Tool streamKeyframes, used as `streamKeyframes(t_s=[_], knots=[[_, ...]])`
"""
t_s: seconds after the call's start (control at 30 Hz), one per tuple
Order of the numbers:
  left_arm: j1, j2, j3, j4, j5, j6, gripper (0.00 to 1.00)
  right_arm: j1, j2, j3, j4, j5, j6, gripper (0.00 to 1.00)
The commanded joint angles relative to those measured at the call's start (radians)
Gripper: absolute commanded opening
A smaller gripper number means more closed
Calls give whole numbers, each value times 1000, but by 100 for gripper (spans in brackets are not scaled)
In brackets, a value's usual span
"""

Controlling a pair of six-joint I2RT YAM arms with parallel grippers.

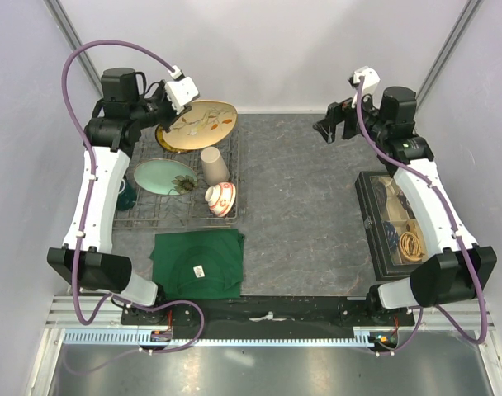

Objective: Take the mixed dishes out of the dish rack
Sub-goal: Place the plate at the center of the board.

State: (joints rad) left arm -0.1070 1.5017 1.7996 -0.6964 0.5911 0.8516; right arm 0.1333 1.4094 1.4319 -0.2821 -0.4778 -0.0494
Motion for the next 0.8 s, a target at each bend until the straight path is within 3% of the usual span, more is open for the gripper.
streamKeyframes(t_s=[0.0,0.3,0.43,0.77], knots=[[-13,-75,40,181,108,-51,2,64,42,90,-22,-71,-41,98],[-25,-101,23,181,251,-144,2,224,83,145,-88,-142,-259,96],[-33,-115,7,184,282,-169,2,242,83,157,-85,-244,-265,95],[-54,-172,-86,199,308,-177,2,316,154,232,-85,-291,-253,90]])
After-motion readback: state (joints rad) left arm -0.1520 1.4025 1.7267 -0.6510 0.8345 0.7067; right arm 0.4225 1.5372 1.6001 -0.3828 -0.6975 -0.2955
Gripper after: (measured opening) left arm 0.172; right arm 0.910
